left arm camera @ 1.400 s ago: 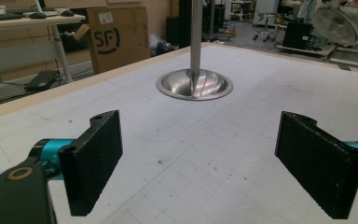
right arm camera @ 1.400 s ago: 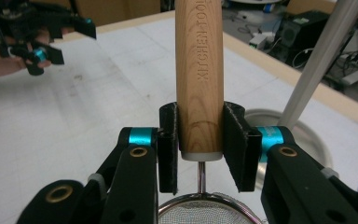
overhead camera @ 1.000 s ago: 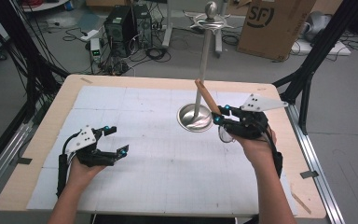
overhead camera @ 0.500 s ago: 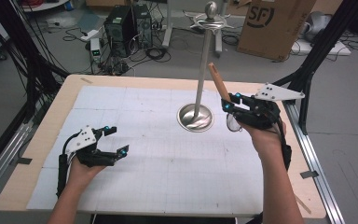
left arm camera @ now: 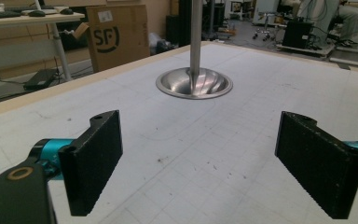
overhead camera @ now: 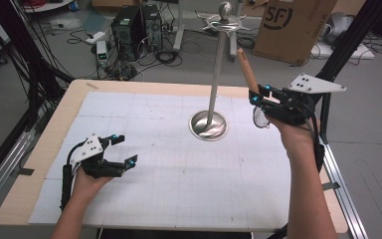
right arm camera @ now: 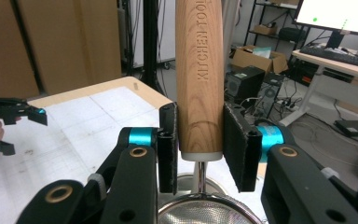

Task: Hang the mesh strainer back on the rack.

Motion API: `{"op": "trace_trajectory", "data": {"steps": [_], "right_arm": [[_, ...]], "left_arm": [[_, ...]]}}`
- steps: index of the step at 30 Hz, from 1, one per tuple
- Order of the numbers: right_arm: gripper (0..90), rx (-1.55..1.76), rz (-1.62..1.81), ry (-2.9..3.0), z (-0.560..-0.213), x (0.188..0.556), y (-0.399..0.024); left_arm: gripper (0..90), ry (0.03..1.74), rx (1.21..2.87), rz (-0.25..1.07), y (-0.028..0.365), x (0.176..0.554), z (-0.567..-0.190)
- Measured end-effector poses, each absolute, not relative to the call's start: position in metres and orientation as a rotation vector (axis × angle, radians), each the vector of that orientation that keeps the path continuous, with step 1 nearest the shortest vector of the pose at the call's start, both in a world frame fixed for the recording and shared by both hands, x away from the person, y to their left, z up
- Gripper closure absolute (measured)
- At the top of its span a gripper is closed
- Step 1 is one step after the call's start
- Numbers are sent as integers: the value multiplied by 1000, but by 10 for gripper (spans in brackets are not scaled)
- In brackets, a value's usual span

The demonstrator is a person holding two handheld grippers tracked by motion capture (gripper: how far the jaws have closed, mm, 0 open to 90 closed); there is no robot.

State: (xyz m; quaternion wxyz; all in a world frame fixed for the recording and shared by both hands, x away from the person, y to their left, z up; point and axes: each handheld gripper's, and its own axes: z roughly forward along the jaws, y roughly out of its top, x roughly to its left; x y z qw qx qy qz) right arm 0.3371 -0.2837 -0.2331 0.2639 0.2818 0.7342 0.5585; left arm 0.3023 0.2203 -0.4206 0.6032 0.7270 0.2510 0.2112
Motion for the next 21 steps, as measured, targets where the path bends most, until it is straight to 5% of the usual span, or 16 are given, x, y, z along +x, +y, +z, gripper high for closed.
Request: {"op": "trace_trajectory", "data": {"steps": [21], "right_arm": [[682,778,1494,1959,-201,367,-295]], "left_arm": [[154,582,1684,482,220,303,-421]]}}
